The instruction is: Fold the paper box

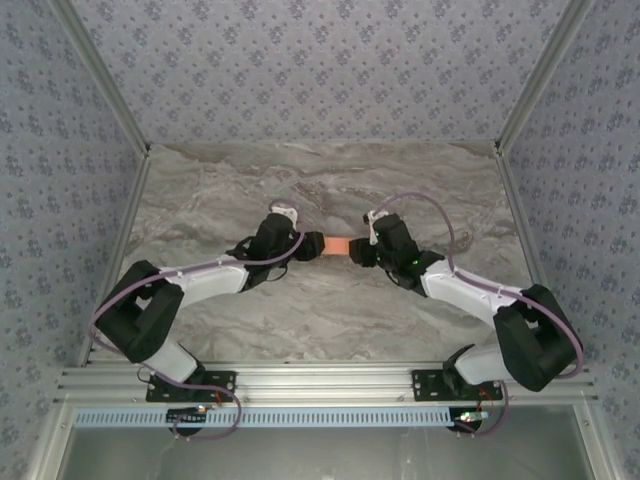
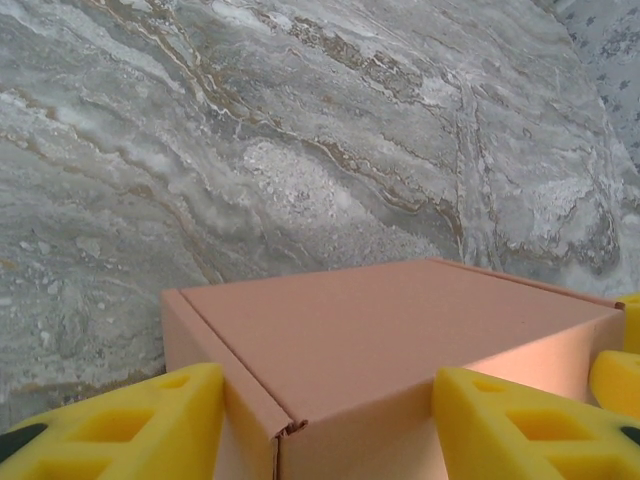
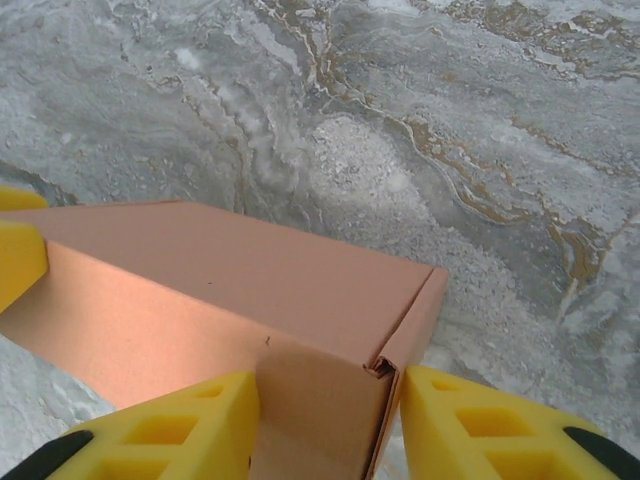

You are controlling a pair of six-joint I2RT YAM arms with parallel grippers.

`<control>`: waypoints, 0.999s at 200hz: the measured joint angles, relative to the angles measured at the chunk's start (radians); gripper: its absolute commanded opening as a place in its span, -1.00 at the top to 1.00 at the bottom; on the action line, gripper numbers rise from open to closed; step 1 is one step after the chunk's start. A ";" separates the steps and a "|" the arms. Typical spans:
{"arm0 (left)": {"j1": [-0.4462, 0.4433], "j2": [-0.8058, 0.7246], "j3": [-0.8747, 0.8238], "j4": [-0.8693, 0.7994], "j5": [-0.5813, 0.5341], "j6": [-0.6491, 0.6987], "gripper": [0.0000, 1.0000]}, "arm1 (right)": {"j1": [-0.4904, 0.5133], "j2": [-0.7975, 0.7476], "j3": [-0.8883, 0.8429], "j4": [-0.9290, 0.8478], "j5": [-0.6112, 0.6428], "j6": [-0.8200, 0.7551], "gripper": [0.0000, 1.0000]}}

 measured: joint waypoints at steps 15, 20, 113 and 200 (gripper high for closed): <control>-0.020 0.011 -0.018 -0.001 -0.003 0.000 -0.14 | 0.015 -0.001 -0.027 0.000 0.015 -0.006 0.10; -0.027 0.019 -0.024 -0.002 -0.002 -0.002 -0.14 | 0.019 -0.001 -0.039 0.000 0.018 -0.007 0.09; -0.062 0.072 -0.085 0.012 0.002 -0.032 -0.31 | 0.079 -0.006 -0.137 -0.032 0.032 -0.007 -0.12; -0.066 -0.251 -0.106 -0.164 -0.186 0.122 -0.57 | 0.082 -0.334 -0.026 -0.270 0.221 -0.100 -0.62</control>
